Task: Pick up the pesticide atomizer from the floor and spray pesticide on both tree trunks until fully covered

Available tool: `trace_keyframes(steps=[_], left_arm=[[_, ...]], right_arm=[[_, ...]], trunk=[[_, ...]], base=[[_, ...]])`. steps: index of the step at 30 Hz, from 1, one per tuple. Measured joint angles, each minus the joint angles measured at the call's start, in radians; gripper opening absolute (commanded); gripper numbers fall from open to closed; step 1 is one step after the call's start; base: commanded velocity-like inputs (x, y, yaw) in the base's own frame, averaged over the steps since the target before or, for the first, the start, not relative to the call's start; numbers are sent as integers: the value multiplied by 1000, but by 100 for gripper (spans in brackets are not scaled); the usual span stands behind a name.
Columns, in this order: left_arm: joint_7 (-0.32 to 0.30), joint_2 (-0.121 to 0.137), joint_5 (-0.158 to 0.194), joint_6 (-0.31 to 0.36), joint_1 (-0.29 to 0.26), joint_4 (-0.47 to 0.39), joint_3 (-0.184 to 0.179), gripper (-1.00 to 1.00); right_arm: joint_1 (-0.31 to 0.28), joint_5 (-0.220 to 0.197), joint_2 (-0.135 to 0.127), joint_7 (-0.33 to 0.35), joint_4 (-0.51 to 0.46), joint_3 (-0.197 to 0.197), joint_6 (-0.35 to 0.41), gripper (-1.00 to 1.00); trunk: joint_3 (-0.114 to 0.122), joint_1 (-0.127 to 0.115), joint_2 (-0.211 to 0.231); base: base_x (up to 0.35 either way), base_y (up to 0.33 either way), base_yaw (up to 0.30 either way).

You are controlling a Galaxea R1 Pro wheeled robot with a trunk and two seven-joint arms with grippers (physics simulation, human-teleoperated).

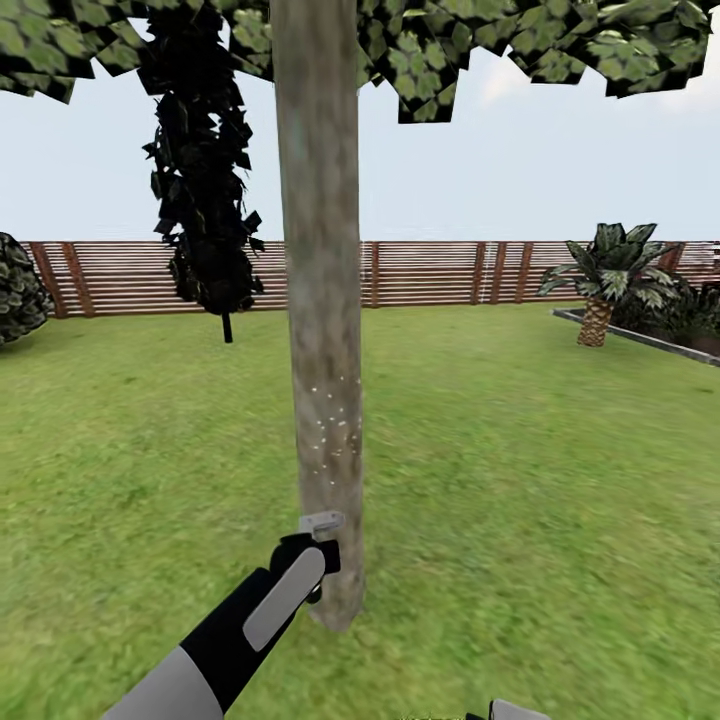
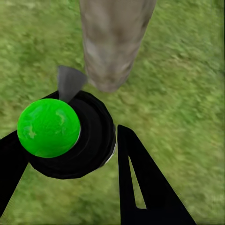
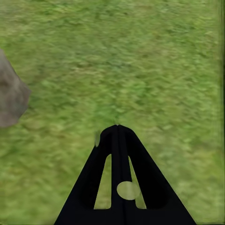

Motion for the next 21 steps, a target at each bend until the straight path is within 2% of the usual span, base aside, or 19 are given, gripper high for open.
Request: trace_keyframes(steps=[5, 6, 8, 12, 21], left_arm=[[2, 6, -1, 0, 18, -17, 0, -100], [3, 11, -2, 0, 23, -30, 1, -100], [4, 41, -2, 1, 30, -70, 1, -100], [3, 59, -1, 0, 37, -88, 0, -100], [4, 64, 1, -11, 39, -93, -1, -100]], right_arm=[[0, 1, 0, 0, 0, 0, 0, -100], [0, 1, 0, 0, 0, 0, 0, -100], [0, 1, 0, 0, 0, 0, 0, -100], [0, 1, 0, 0, 0, 0, 0, -100], [0, 1, 0, 0, 0, 0, 0, -100]], trunk=[[0, 0, 0], [0, 0, 0], [0, 0, 0], [0, 0, 0], [0, 0, 0]], base=[[0, 333, -267], [0, 333, -257], [-22, 333, -256], [-150, 306, -251], [-228, 281, -234]])
